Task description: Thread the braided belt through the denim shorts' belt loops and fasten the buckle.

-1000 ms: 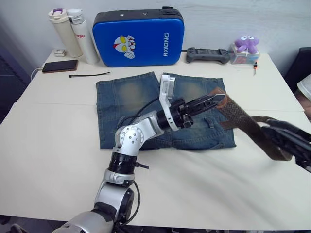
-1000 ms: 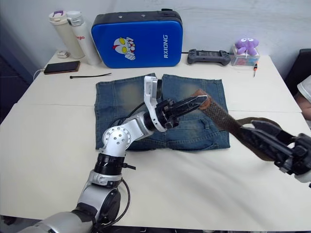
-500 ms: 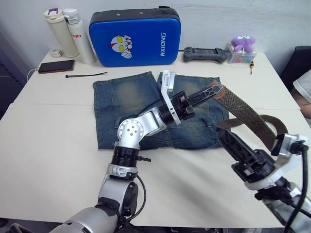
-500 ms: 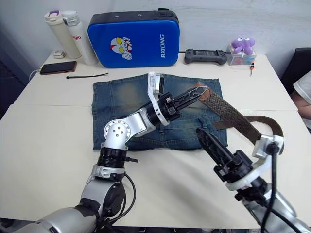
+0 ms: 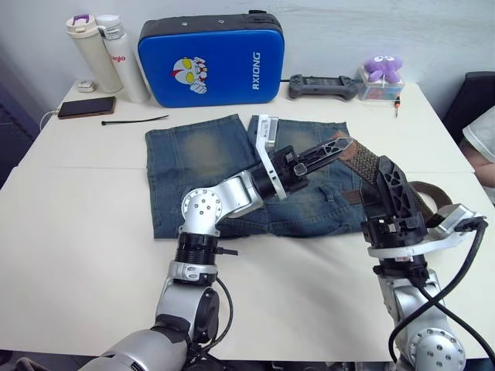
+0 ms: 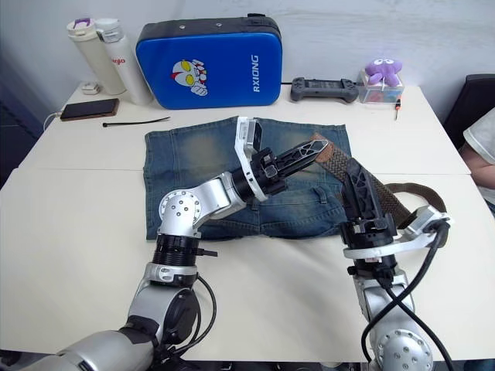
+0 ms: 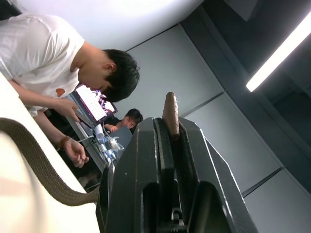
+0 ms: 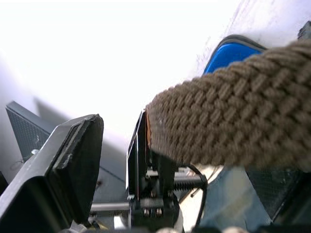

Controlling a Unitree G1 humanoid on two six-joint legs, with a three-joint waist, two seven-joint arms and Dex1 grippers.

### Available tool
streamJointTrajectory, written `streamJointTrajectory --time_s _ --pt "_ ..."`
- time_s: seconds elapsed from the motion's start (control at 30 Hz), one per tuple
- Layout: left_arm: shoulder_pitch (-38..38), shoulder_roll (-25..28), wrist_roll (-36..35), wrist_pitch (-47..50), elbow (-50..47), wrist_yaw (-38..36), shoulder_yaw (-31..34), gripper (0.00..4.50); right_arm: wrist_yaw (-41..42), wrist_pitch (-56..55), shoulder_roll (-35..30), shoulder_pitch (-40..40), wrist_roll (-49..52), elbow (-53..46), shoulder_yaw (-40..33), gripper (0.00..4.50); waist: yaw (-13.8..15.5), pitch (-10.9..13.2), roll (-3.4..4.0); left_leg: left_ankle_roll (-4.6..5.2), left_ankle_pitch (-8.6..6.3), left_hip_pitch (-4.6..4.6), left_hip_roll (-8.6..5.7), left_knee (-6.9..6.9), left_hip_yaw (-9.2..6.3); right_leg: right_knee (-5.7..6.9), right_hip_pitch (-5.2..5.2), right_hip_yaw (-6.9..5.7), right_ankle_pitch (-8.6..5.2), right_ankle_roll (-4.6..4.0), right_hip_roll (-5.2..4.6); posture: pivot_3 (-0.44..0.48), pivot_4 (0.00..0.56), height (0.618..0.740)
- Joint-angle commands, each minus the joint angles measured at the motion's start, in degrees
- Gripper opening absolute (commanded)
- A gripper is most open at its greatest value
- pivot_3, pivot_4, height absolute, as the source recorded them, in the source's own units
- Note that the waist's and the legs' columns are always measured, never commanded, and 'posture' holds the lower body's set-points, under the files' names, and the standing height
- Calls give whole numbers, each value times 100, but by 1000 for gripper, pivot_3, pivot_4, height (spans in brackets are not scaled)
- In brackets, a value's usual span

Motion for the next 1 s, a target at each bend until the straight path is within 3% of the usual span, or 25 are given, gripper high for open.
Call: streamJointTrajectory --time_s 0.03,0.23,0.33,0.57,0.77,0.9,1.0 --pt "-238 -68 87 -84 28 -117 28 0 126 -44 -19 -54 -60 -84 19 4444 0 0 0 0 0 0 0 0 0 -1 0 0 0 0 0 0 150 739" --pt "-220 -75 195 -34 35 -160 16 0 67 -17 -57 -100 11 55 14 4444 -10 0 1 0 0 -1 0 -2 0 -1 0 0 0 0 0 0 150 739" --pt "-224 -54 267 -37 52 -215 21 0 48 -116 -4 -200 67 132 -85 3626 -24 0 1 0 0 0 1 -2 0 1 -1 1 0 0 0 0 150 739" --pt "-239 -42 413 -45 94 -305 44 0 -16 -228 139 -307 95 139 -91 61 -17 0 1 0 0 -1 0 -3 0 1 -1 1 0 0 0 0 150 739" --pt "-213 26 623 -142 31 -406 -9 0 -59 -201 124 -349 59 104 -69 24 -16 0 2 0 0 -1 0 -3 0 1 -2 1 0 0 0 0 150 739" --pt "-313 547 1397 -699 129 -781 -210 1775 -239 -102 -386 -474 126 84 -418 0 -30 0 3 0 0 0 0 -3 2 1 -2 2 0 0 0 0 150 739" --pt "-355 1210 2070 -1159 66 -1572 -629 3167 -464 29 -956 -532 141 280 -773 0 -66 0 5 -3 2 2 0 -8 3 4 -3 3 0 -2 1 0 150 739"
